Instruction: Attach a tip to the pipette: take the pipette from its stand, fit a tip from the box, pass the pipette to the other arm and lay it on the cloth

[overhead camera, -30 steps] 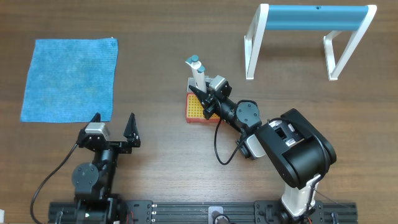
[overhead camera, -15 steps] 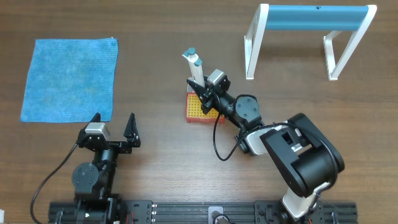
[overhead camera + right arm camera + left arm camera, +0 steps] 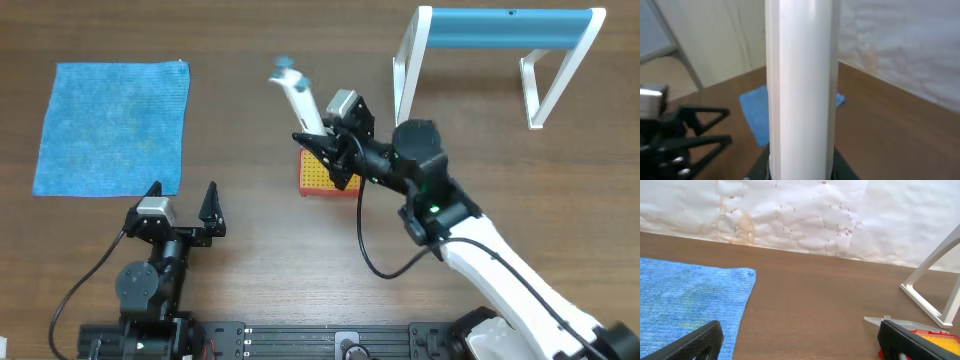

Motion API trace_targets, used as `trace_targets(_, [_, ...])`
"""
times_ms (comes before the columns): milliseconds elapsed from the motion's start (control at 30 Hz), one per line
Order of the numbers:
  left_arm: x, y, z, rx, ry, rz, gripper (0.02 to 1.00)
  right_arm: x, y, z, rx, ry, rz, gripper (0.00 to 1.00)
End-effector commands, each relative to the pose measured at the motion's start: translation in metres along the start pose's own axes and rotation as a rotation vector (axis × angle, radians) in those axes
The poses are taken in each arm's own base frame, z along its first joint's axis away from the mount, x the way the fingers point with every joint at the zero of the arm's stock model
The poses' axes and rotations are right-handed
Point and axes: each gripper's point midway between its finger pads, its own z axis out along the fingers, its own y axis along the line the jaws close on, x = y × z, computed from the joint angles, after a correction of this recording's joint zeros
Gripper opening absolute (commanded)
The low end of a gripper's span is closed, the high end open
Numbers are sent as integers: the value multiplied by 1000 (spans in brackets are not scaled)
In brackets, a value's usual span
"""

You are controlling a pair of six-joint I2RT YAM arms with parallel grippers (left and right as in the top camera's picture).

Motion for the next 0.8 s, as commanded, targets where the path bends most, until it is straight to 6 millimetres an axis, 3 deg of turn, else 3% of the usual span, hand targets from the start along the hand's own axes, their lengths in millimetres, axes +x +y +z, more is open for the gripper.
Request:
trace_targets(33, [1,1,0,-7,1,16,998,-36,16,-12,-44,-64,-45,77])
trace_targets(400, [1,1,0,-7,1,16,996,-43,8,-19,-18,-86,-26,77])
trace_targets(500, [1,-4,0,22,0,-20,996,-43,9,-19,-29,-83,74,77])
trace_targets(533, [-1,-18,-1,103,3,-122,998,-43,11,-19,-39,-81,99,77])
trace_targets(567, [-3,-44,-6,249,46,-367,996,-43,13,-19,-54,-77,127,77])
trace_targets(600, [3,-73,-16,403,191,-721,996,-43,13,-19,-55,-77,159,77])
trace_targets(667, [11,-103,-35,513,455,-1158,998,-42,13,-19,-56,-75,173,77])
trace_targets(733, [10,-103,-34,488,491,-1281,996,-42,13,-19,-56,-76,172,77])
trace_targets(800, [-14,-98,-30,514,376,-1302,996,-42,13,-19,-59,-73,232,80])
